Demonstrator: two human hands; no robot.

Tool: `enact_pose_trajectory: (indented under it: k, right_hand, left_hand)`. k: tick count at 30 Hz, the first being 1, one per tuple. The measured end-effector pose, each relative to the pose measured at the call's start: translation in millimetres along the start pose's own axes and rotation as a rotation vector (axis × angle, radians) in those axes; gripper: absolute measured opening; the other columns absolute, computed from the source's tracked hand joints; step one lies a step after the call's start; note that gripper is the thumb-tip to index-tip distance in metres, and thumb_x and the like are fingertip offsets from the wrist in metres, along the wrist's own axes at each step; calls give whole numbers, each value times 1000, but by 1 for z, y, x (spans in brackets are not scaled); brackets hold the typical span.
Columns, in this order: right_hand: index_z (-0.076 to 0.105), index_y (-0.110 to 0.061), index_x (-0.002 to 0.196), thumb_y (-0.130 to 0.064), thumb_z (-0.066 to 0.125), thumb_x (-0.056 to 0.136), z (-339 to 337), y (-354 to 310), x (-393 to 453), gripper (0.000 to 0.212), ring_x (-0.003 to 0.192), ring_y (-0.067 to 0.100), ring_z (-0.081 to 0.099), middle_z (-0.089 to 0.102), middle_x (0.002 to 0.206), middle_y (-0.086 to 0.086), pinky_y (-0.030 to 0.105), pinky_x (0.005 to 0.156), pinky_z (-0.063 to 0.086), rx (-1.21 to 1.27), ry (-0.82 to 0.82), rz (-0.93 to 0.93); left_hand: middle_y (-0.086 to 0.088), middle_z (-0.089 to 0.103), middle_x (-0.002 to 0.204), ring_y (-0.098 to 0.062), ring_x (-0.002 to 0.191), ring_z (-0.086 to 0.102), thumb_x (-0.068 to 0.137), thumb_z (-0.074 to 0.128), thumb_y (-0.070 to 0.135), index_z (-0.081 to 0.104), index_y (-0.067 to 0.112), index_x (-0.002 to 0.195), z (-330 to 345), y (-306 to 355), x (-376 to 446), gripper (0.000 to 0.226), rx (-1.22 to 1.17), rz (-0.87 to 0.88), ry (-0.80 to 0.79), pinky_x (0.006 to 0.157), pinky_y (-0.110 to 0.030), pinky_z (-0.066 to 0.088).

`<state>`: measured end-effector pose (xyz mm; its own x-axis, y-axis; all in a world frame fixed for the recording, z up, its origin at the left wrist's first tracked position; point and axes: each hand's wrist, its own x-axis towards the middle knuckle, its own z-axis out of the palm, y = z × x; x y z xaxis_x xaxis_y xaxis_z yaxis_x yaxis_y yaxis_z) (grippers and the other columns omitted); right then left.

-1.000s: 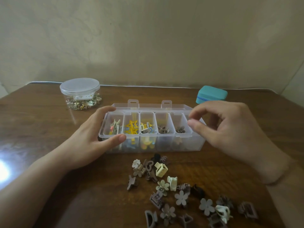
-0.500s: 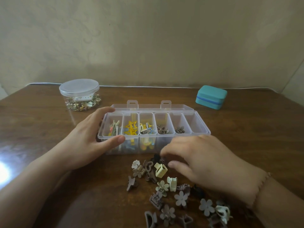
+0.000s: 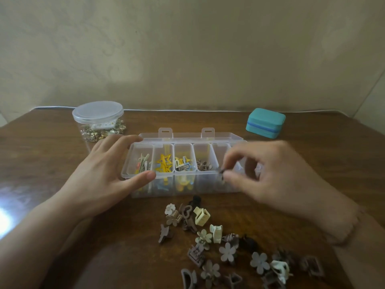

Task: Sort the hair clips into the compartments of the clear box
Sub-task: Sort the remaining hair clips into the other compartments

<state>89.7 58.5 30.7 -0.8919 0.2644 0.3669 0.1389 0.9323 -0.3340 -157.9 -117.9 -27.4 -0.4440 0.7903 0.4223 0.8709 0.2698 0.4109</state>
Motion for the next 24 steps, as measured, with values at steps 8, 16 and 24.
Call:
enact_pose_trajectory:
  k: [8,16,24]
  right_hand:
    - [65,-32,95,-43,63,84,4,10,1,15,60,-2,52,50,72,-33,13,57,38,-9,208,-68]
    - [64,-40,113,-42,61,89,31,-5,-2,24,97,-3,60,66,107,-22,30,80,53,-122,-283,-243]
    - [69,-32,102,-39,64,86,13,-2,0,18,70,3,60,67,87,-22,11,60,46,77,-78,-177]
  left_hand:
    - [15,38,135,-7,130,29,72,42,84,43,36,138,3,2,0,81,-23,69,3,104,-36,30]
    - [18,36,134,-4,132,30,72,49,78,42,33,139,4,1,0,81,-74,72,-3,103,-32,29]
    - [17,40,134,-6,128,39,71,52,78,44,34,135,4,-2,1,78,-107,86,8,100,-30,34]
